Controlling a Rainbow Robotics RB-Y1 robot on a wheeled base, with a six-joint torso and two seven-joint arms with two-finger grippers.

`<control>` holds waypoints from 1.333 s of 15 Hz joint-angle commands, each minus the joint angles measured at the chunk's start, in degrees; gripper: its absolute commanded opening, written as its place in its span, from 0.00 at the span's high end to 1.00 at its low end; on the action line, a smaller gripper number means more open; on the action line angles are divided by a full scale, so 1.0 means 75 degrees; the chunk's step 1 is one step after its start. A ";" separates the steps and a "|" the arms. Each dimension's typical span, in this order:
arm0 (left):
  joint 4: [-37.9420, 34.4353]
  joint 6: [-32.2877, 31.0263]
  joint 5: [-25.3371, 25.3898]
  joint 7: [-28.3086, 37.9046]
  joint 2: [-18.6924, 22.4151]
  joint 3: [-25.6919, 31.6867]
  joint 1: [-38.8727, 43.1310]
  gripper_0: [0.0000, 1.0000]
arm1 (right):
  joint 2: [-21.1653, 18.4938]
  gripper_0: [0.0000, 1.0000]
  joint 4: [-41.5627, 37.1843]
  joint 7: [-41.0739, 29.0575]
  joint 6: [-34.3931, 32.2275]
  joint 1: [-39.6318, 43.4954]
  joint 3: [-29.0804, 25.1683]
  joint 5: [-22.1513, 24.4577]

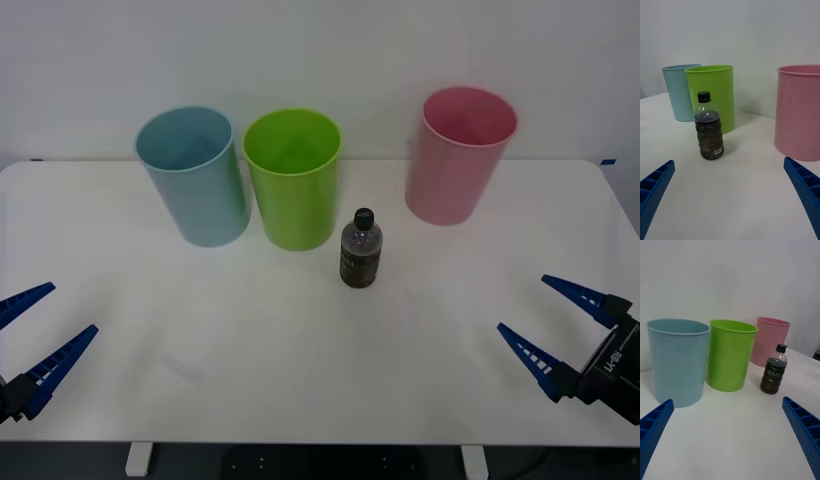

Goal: Grasp the object on the table and drop it into the matching bin: aluminum can to the light blue bin, PET bottle to the pink bin.

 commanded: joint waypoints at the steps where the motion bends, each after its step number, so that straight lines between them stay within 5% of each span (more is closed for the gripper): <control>1: 0.0000 0.0000 0.0000 0.0000 0.0000 0.0000 0.0000 0.00 | 0.0010 0.00 0.0102 0.0060 0.0472 -0.0248 0.0409 0.0089; 20: 0.0000 0.0000 0.0000 0.0000 0.0000 0.0000 0.0000 0.00 | 0.0197 0.00 0.1133 0.0704 0.3074 -0.1877 0.2811 0.0324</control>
